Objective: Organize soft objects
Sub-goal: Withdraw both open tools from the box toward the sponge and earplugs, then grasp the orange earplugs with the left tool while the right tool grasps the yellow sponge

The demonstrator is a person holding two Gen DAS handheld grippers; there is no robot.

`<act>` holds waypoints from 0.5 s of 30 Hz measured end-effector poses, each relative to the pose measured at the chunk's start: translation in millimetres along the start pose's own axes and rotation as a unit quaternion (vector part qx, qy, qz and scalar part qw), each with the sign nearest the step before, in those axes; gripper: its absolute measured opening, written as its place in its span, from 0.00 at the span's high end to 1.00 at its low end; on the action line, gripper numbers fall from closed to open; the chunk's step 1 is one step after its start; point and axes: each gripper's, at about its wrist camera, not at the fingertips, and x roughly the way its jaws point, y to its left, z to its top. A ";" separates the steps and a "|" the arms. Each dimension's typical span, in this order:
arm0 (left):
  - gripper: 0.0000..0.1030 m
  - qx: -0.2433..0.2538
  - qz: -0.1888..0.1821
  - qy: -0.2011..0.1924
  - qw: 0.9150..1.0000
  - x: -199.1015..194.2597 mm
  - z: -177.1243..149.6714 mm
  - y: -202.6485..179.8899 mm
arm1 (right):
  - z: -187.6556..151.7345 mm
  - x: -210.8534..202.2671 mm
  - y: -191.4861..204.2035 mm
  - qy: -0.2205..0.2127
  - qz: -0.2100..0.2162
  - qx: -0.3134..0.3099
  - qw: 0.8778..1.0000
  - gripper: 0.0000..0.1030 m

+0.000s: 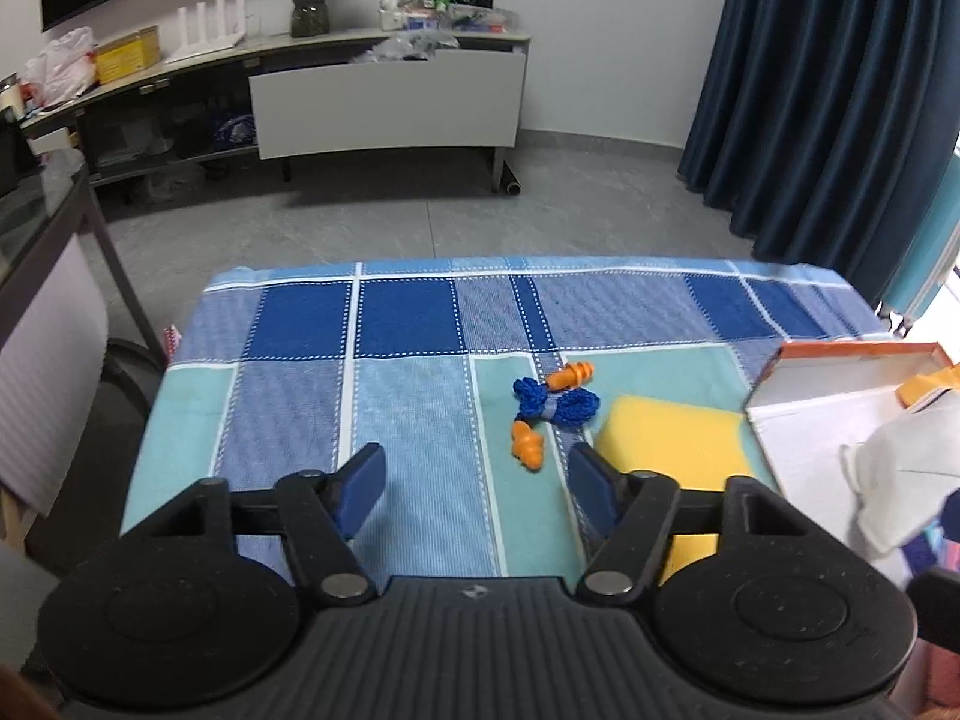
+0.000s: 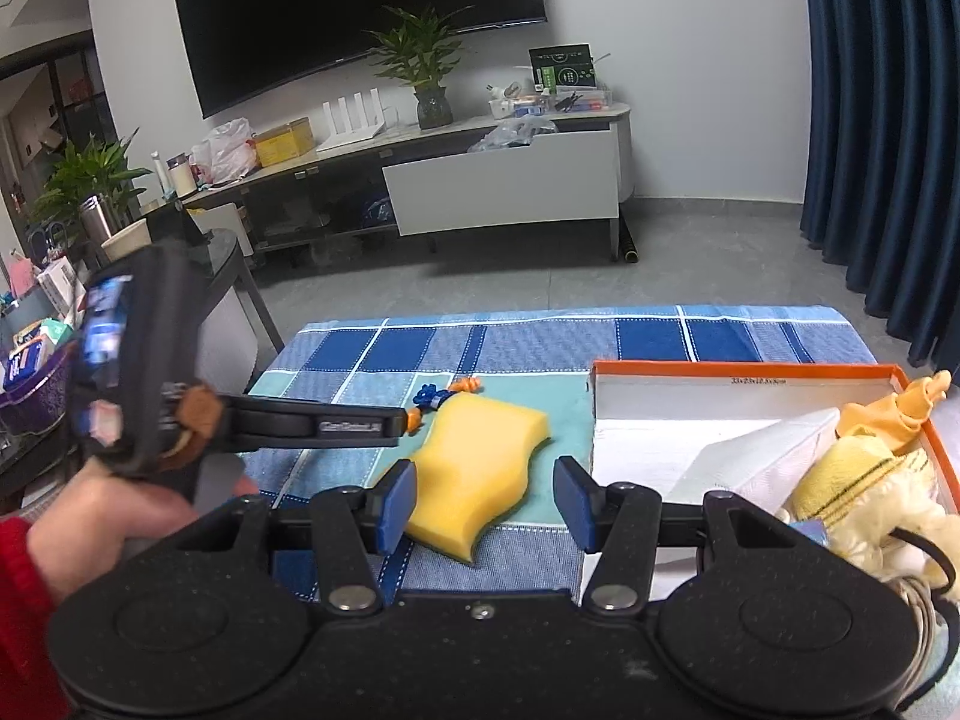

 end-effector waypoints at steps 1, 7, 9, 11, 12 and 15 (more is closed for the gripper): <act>0.41 0.002 -0.001 0.004 1.000 4.7 0.6 1.0 | 0.5 1.4 0.0 -0.001 -0.001 -0.003 1.000 0.40; 0.44 0.007 -0.021 0.004 1.000 16.8 0.1 4.6 | 1.0 11.9 -4.8 0.004 0.004 0.005 1.000 0.40; 0.46 0.011 -0.021 0.000 1.000 15.7 -0.7 2.7 | 0.6 15.5 -5.3 0.007 0.006 0.008 1.000 0.40; 0.61 0.010 -0.025 -0.004 1.000 15.5 0.7 2.0 | -0.2 16.4 -4.4 0.007 0.006 0.008 1.000 0.40; 0.65 0.009 -0.030 -0.005 0.999 16.0 1.5 1.9 | -0.1 17.0 -4.2 0.007 0.005 0.007 1.000 0.40; 0.77 0.010 -0.044 -0.010 0.999 14.1 -0.4 0.0 | 1.1 17.4 -5.0 0.005 0.001 0.007 1.000 0.40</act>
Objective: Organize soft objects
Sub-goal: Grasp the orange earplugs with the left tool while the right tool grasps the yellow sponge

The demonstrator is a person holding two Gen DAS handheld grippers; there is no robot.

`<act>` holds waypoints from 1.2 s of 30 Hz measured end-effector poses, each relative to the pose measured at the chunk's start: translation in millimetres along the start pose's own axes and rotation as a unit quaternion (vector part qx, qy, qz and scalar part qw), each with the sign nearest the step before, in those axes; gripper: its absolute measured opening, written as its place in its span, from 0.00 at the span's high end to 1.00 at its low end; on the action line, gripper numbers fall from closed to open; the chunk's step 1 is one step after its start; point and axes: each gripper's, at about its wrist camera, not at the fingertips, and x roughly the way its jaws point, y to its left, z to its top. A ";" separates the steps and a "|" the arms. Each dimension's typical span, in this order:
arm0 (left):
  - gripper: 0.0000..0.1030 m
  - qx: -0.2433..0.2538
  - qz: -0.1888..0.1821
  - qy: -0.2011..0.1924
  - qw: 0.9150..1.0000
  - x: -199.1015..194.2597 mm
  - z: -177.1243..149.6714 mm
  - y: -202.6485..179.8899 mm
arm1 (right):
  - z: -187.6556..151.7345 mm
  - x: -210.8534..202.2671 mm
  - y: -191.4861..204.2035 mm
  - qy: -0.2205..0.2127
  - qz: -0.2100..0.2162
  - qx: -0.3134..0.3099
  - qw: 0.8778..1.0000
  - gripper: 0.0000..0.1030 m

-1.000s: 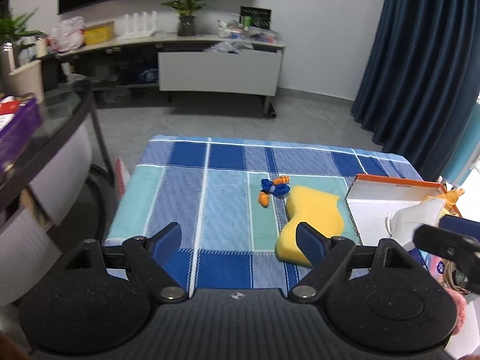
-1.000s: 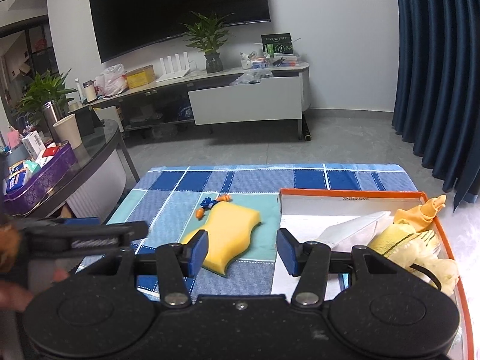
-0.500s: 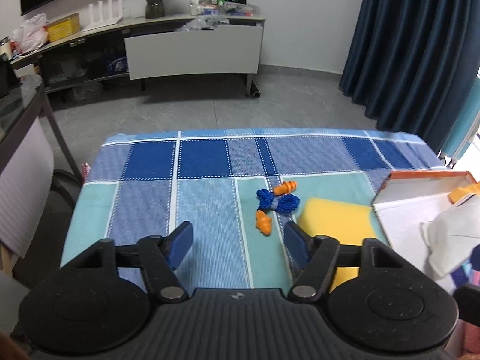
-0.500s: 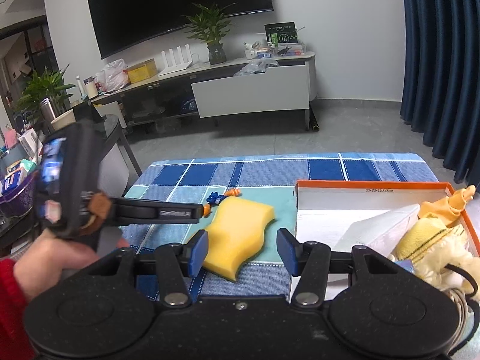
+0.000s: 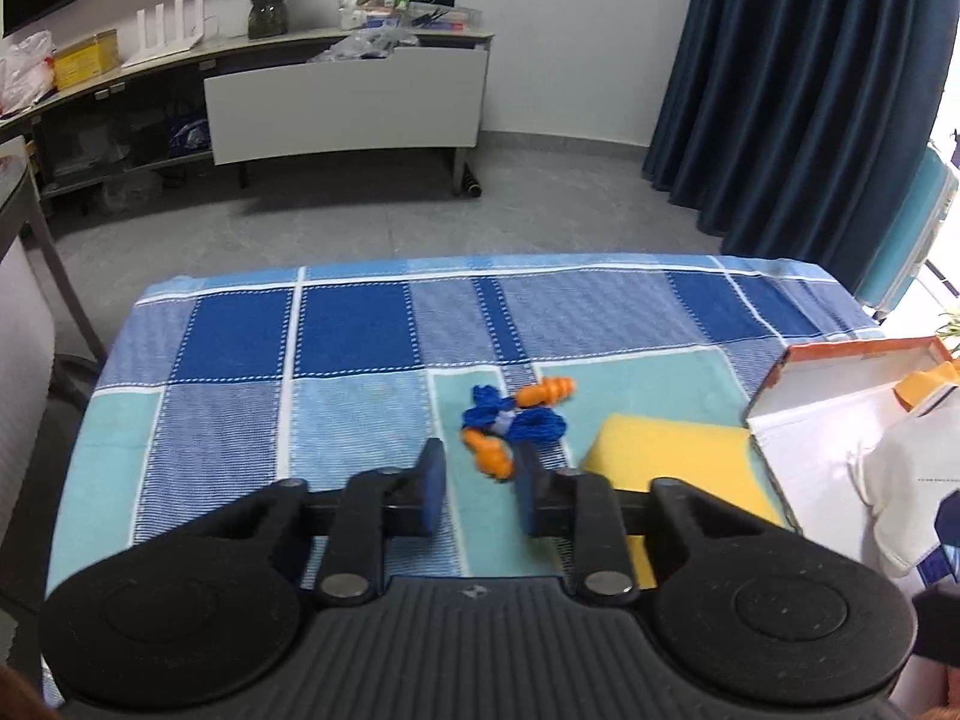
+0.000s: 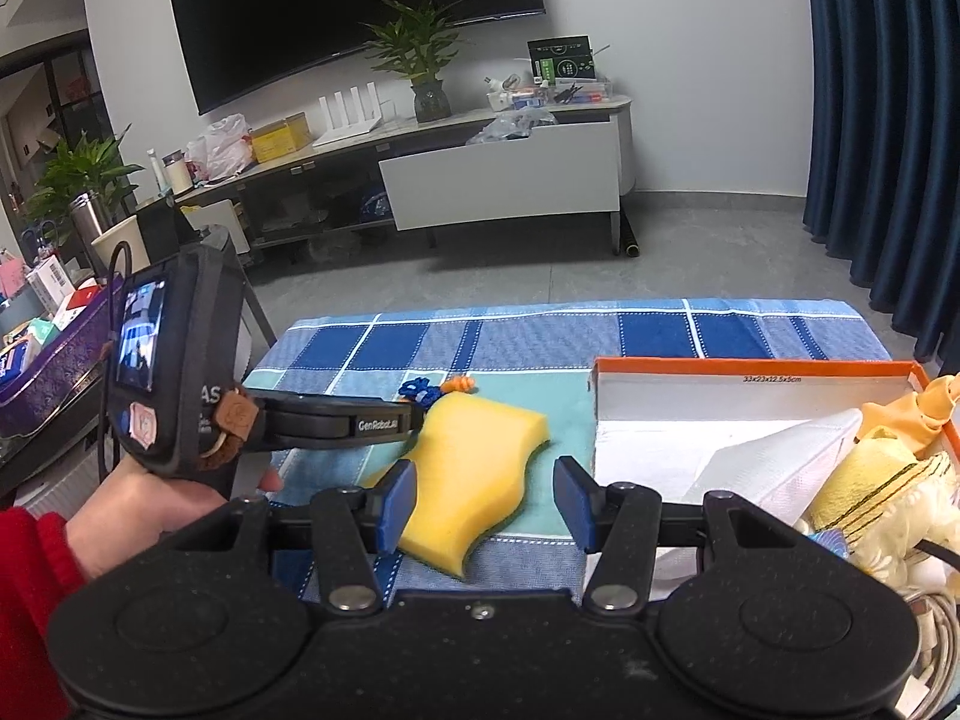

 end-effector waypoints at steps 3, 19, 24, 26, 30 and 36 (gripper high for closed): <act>0.77 -0.008 -0.008 -0.002 1.000 1.5 1.4 3.1 | -0.4 -1.4 -2.9 -0.001 -0.001 0.003 1.000 0.40; 0.90 -0.012 0.034 -0.021 0.999 -3.7 -3.4 7.8 | -1.9 1.9 -6.1 0.005 -0.004 0.014 1.000 0.40; 0.90 -0.033 0.031 -0.057 0.997 -36.0 -4.7 18.4 | -2.5 9.0 0.4 0.014 0.009 0.015 1.000 0.33; 0.89 -0.036 0.033 -0.068 0.996 -50.8 -6.0 20.3 | -1.3 15.2 3.4 0.017 0.013 0.032 0.999 0.25; 0.89 -0.044 0.033 -0.090 0.994 -77.3 -12.1 23.7 | 4.8 36.4 9.7 0.037 -0.001 0.092 0.995 0.21; 0.89 -0.053 0.040 -0.108 0.992 -98.3 -17.4 29.5 | 15.5 72.6 27.6 0.065 -0.061 0.128 0.988 0.16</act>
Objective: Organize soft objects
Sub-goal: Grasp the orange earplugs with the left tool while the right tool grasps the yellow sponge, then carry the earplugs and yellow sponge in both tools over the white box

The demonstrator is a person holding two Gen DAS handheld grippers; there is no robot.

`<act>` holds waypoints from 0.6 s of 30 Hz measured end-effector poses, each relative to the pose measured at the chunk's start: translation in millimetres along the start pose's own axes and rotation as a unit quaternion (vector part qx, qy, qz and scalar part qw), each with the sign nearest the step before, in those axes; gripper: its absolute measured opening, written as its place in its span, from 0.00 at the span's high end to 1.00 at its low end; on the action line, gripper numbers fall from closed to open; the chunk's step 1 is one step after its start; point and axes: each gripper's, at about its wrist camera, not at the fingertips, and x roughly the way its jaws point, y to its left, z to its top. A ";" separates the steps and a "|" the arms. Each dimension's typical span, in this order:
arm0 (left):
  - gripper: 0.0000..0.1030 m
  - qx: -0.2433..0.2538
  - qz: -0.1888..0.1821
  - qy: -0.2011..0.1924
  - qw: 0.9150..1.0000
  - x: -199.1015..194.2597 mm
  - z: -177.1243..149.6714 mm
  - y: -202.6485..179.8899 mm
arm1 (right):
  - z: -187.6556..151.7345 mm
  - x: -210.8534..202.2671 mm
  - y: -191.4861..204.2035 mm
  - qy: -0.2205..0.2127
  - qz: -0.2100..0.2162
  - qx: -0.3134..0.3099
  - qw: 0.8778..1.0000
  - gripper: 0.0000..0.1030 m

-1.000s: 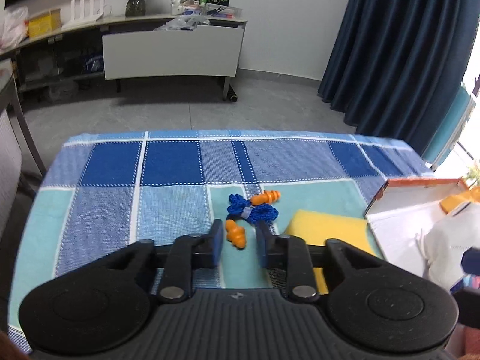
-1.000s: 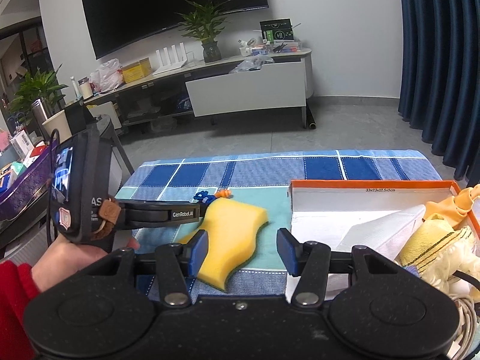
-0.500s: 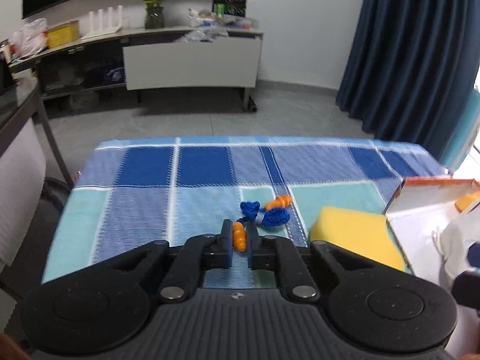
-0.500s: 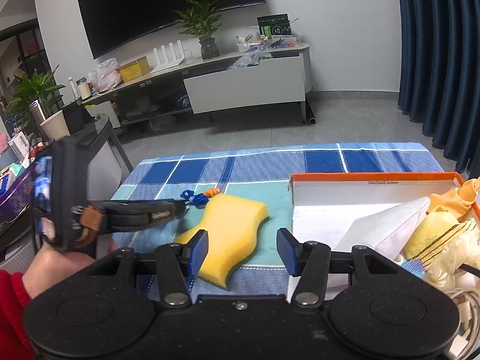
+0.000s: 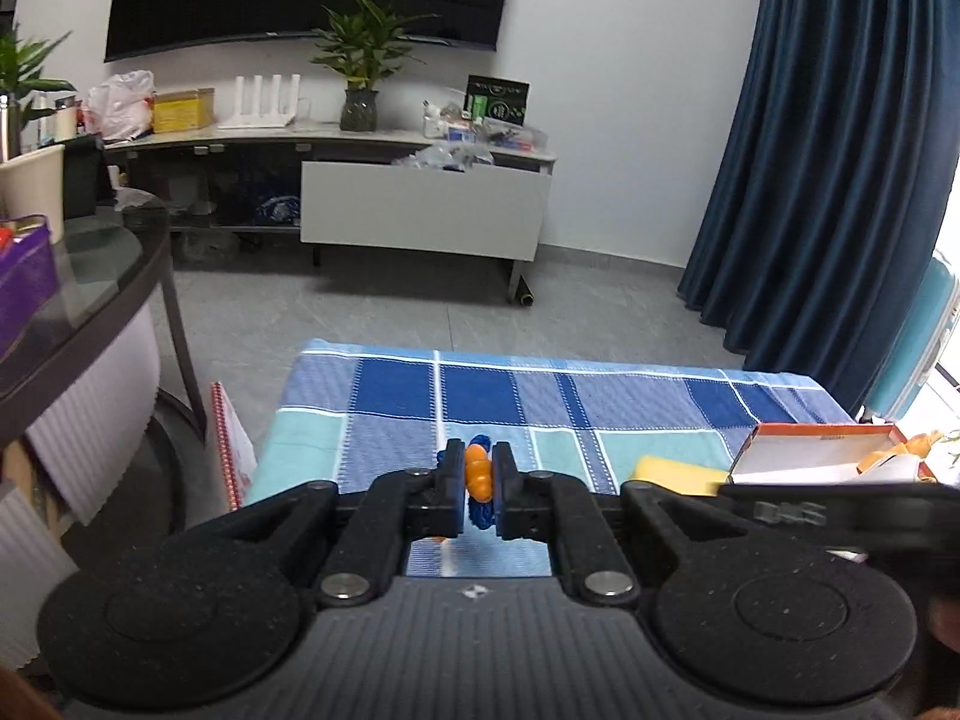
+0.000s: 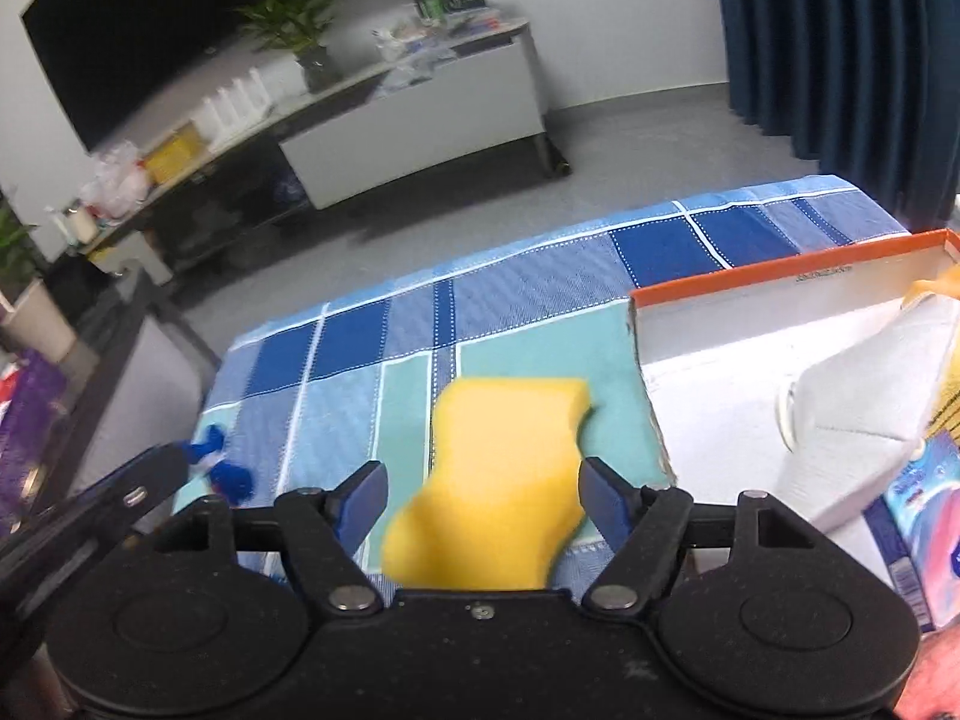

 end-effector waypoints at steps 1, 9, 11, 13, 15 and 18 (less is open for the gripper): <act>0.89 -0.003 0.002 -0.001 1.000 -1.0 0.1 1.1 | 1.0 5.2 5.2 0.004 -0.014 -0.006 1.000 0.13; 0.89 -0.008 0.004 -0.006 1.000 -11.6 -0.3 -0.6 | -8.1 15.9 7.6 -0.004 -0.043 -0.073 0.996 0.29; 0.89 -0.008 0.003 -0.009 1.000 -16.8 -0.2 -3.5 | -9.3 3.5 1.3 -0.014 -0.030 -0.079 0.996 0.29; 0.89 -0.005 -0.001 -0.015 1.000 -24.1 -0.8 -7.4 | -10.8 -15.2 -2.6 -0.029 -0.014 -0.092 0.995 0.29; 0.89 -0.003 -0.005 -0.018 1.000 -30.3 0.9 -13.4 | -12.3 -37.0 -4.6 -0.043 0.004 -0.107 0.993 0.29; 0.89 0.002 -0.012 -0.024 1.000 -41.1 2.3 -24.2 | -14.1 -67.9 -8.4 -0.062 0.019 -0.119 0.991 0.29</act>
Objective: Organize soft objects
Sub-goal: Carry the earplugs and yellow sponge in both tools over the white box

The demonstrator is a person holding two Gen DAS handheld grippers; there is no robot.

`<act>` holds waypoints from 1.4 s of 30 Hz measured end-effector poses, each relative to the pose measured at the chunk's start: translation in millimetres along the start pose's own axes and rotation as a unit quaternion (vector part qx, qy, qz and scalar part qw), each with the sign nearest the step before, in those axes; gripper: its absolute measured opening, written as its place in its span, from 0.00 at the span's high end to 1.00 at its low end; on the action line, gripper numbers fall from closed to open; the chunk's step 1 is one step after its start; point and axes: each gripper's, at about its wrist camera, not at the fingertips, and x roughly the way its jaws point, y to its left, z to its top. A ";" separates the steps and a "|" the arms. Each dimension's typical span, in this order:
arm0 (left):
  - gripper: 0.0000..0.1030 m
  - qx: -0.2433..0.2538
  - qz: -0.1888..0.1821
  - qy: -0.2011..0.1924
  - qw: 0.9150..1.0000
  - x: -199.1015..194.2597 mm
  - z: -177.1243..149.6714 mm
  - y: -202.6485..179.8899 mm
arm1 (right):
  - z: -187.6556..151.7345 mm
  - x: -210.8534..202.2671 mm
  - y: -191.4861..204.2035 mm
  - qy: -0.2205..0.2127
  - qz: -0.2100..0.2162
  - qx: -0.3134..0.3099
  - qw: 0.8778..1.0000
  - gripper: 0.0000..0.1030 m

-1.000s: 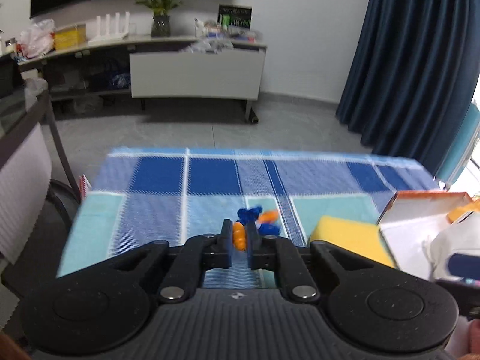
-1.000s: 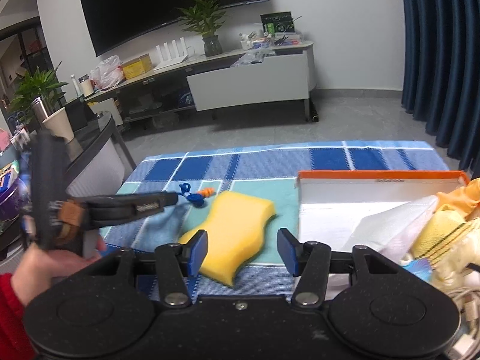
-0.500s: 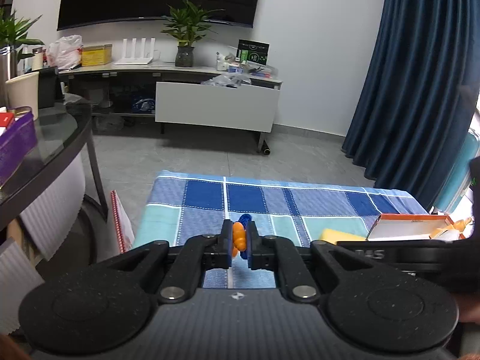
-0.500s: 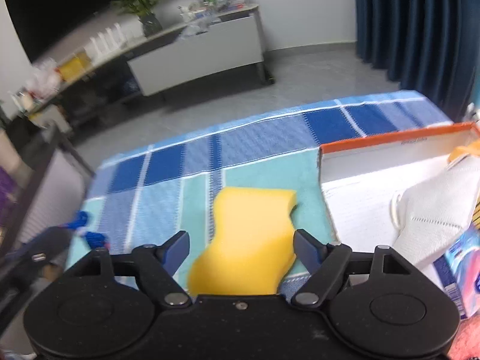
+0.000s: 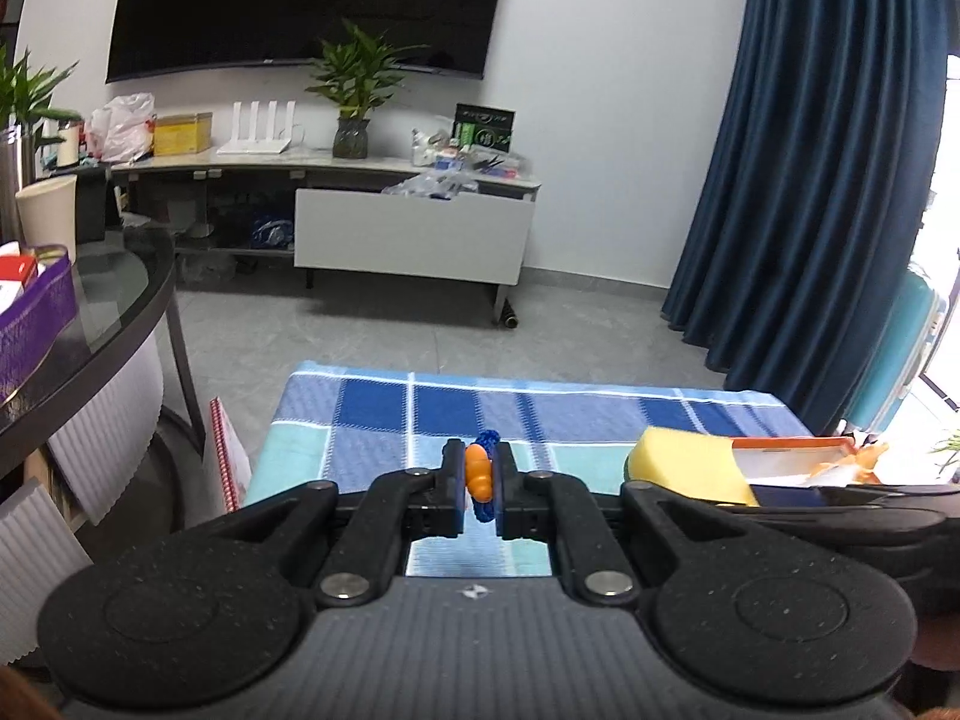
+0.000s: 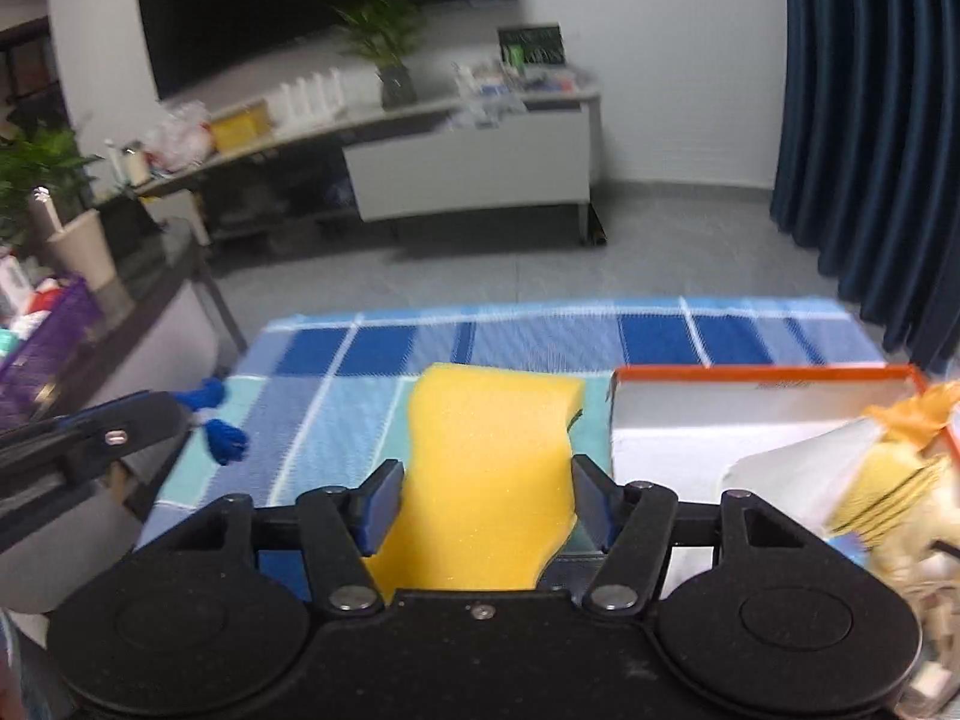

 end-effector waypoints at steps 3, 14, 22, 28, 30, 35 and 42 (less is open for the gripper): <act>0.89 0.008 -0.002 -0.004 1.000 -12.1 -0.7 -15.3 | -1.0 -31.7 -4.2 -0.018 0.011 -0.011 1.000 0.29; 0.89 0.019 0.001 -0.003 1.000 -48.9 -13.4 -64.1 | -19.8 -112.3 -33.7 -0.048 0.004 -0.022 0.999 0.29; 0.89 0.037 -0.021 -0.011 0.999 -69.6 -22.0 -97.2 | -31.7 -155.9 -66.3 -0.069 -0.009 -0.002 0.998 0.28; 0.89 0.045 -0.035 -0.015 0.998 -79.2 -28.0 -119.6 | -40.1 -178.8 -86.8 -0.080 -0.022 0.012 0.996 0.28; 0.89 0.047 -0.039 -0.015 0.998 -81.8 -29.9 -125.4 | -43.6 -186.2 -92.9 -0.084 -0.028 0.014 0.996 0.28; 0.89 0.055 -0.040 -0.016 0.998 -87.6 -34.0 -136.4 | -48.9 -201.4 -104.7 -0.092 -0.033 0.019 0.995 0.28; 0.89 0.059 -0.046 -0.014 0.997 -91.8 -39.4 -148.4 | -54.5 -216.0 -115.6 -0.099 -0.039 0.025 0.994 0.28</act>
